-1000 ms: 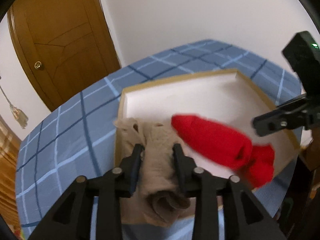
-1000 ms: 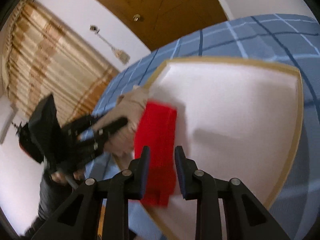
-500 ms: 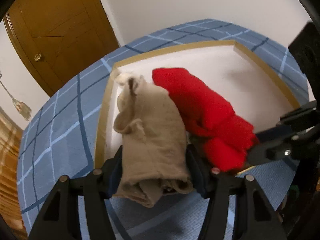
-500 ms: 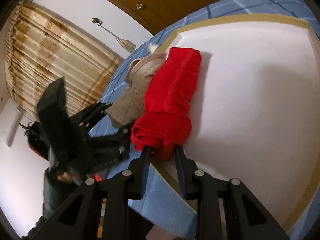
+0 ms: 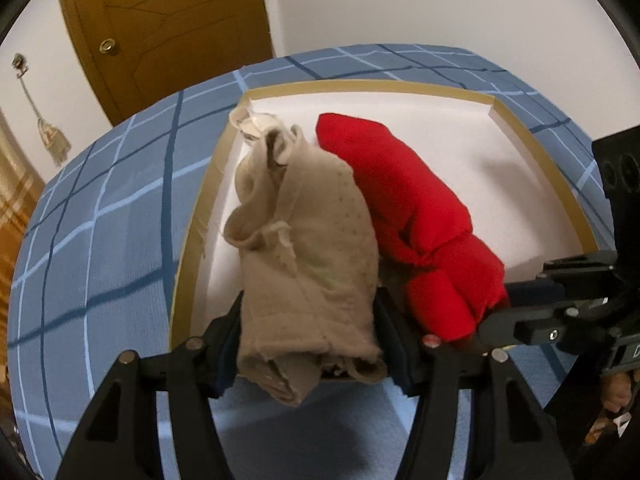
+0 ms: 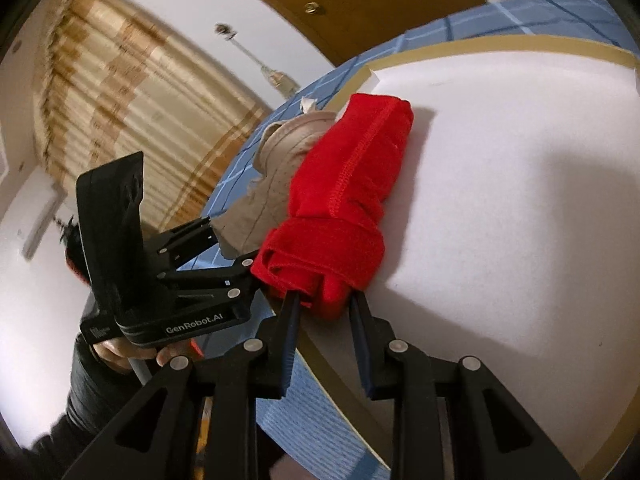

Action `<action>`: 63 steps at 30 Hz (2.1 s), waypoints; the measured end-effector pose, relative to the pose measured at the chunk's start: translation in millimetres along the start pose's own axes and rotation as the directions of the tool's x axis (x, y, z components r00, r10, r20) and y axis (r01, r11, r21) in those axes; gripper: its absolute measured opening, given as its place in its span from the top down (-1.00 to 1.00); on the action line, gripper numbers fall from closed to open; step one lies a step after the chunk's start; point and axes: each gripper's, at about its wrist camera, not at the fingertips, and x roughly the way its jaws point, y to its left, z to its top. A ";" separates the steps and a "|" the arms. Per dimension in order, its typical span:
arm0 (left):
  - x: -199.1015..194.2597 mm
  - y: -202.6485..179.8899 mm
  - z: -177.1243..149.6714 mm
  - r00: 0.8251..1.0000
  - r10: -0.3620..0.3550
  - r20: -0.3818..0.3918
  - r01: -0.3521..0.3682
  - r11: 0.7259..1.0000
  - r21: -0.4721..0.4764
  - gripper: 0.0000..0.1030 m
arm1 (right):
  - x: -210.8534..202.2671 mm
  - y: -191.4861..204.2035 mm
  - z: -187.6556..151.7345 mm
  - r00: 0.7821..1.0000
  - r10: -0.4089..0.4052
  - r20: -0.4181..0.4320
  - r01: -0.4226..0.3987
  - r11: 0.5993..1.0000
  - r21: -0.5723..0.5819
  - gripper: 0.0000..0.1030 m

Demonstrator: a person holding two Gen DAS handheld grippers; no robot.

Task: Take underwear out of drawer
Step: 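Lower the red garment into the tray while the left tool lowers the beige underwear, then open both tools and move them back down to the open drawer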

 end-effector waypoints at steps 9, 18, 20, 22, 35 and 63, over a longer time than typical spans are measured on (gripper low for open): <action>-15.3 -30.2 -20.4 0.998 0.063 -0.009 -0.064 0.987 -0.146 -0.15 | -15.5 -9.1 -0.9 0.993 0.025 -0.120 -0.036 0.995 -0.093 0.51; -21.6 -49.1 -24.5 0.991 0.130 0.010 -0.126 0.971 -0.203 -0.38 | -45.8 -5.7 -6.2 0.981 -0.175 -0.080 0.154 0.964 -0.217 0.48; -28.6 -48.2 -25.9 0.988 0.153 0.025 -0.145 0.968 -0.204 -0.48 | -51.8 0.9 -9.3 0.978 -0.206 -0.034 0.194 0.958 -0.212 0.48; -41.7 -44.1 -30.1 0.982 0.178 0.056 -0.162 0.961 -0.224 -0.57 | -62.9 9.0 -10.5 0.986 -0.167 0.008 0.166 0.968 -0.189 0.48; -104.7 -50.8 -89.8 0.928 0.324 0.183 -0.274 0.928 -0.253 -0.94 | -98.7 63.1 -54.6 0.979 -0.110 0.172 0.135 0.981 -0.141 0.47; -108.2 -83.9 -194.7 0.956 0.266 0.125 -0.214 0.920 -0.328 -0.99 | -128.0 57.5 -173.7 0.973 -0.165 0.158 0.183 0.978 -0.103 0.03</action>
